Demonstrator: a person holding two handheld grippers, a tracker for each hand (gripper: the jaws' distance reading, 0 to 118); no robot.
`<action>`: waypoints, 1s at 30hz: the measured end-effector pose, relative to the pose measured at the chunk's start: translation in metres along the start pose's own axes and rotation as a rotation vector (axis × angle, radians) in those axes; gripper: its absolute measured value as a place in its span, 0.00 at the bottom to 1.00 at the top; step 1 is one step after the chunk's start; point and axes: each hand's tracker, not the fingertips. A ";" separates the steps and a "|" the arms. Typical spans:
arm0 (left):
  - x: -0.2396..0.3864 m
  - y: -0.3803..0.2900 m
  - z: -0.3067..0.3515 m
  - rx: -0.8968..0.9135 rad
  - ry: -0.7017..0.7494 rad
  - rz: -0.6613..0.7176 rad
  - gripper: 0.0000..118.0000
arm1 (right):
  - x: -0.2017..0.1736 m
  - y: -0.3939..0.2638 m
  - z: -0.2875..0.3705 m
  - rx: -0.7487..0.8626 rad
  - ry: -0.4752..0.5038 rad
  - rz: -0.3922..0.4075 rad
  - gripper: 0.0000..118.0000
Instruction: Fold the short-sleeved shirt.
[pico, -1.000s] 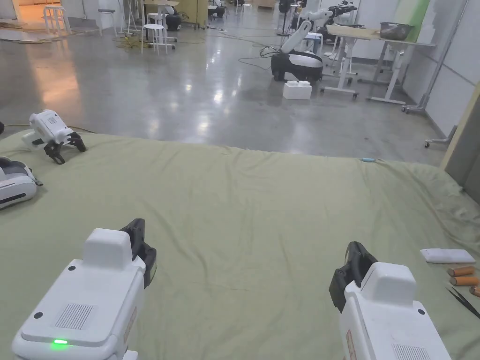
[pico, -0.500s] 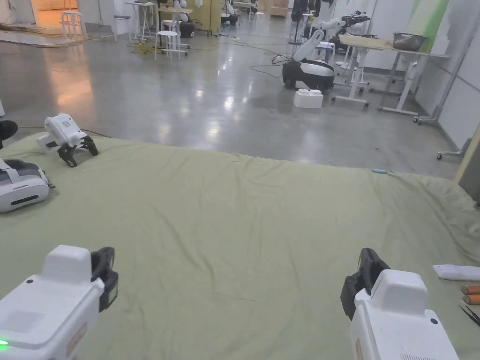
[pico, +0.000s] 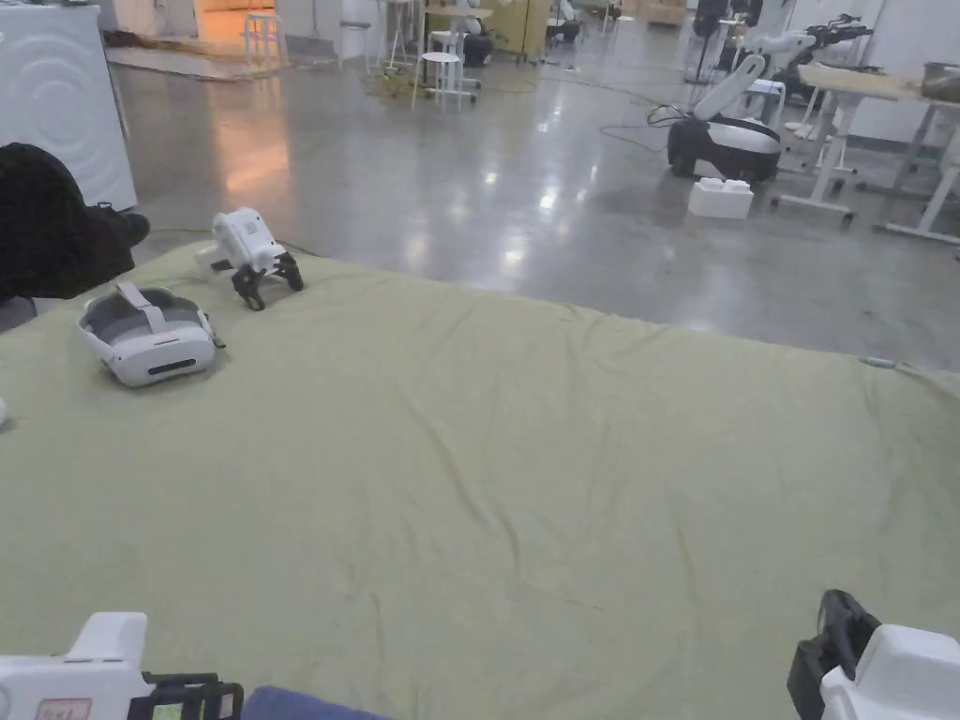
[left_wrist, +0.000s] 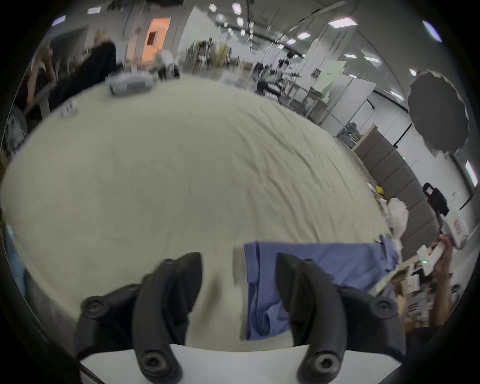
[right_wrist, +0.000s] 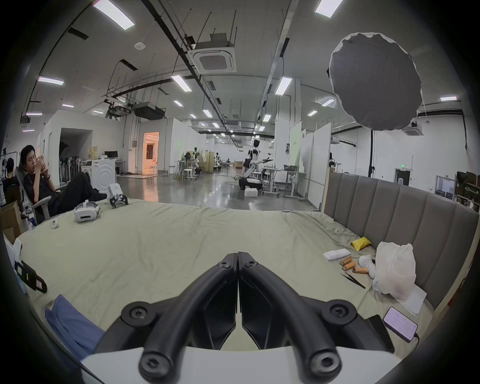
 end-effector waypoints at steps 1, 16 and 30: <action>-0.008 -0.002 -0.006 -0.034 -0.038 0.031 0.64 | 0.001 0.000 0.000 -0.009 0.002 0.002 0.00; -0.041 -0.027 -0.059 -0.071 -0.467 0.318 0.49 | -0.002 -0.021 -0.002 -0.101 -0.045 0.032 0.00; -0.001 -0.021 -0.020 -0.005 -0.328 0.209 0.02 | -0.002 -0.026 -0.007 -0.122 -0.027 0.040 0.00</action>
